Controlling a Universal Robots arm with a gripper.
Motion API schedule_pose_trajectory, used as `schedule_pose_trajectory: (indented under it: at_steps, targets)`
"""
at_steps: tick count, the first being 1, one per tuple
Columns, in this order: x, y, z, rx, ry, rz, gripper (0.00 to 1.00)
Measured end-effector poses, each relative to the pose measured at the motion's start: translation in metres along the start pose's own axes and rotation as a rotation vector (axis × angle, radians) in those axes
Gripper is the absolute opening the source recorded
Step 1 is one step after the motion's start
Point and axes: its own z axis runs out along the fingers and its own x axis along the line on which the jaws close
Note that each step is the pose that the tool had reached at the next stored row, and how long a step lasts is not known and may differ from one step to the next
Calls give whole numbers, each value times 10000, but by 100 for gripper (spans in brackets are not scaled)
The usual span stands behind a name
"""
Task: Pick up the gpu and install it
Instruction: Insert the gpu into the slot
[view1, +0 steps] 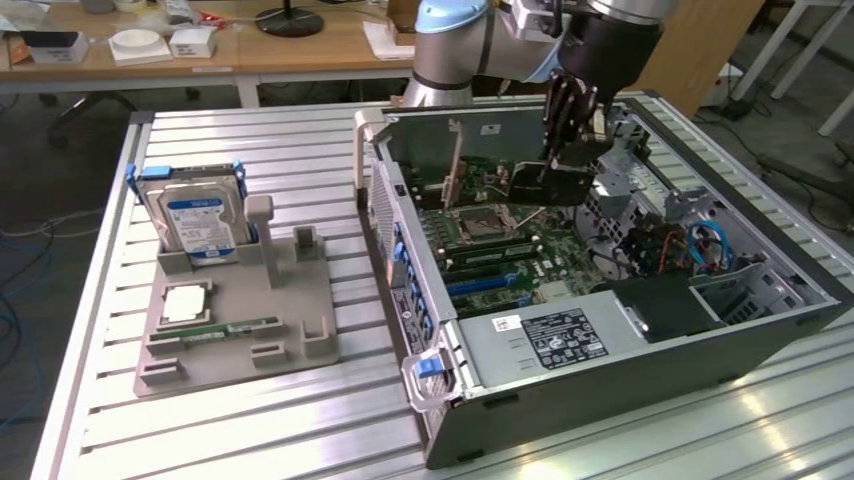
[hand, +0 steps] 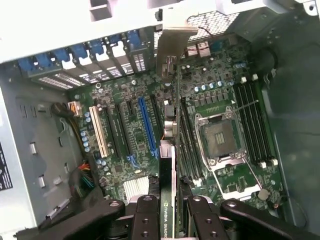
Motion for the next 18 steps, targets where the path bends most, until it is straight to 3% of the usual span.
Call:
schedule_pose_trajectory:
  at_steps: [10, 18]
  targets:
    - [-3, -18, 71, 35, 30, -827, 26]
    - [-1, -24, 133, 91, 67, -1835, 26]
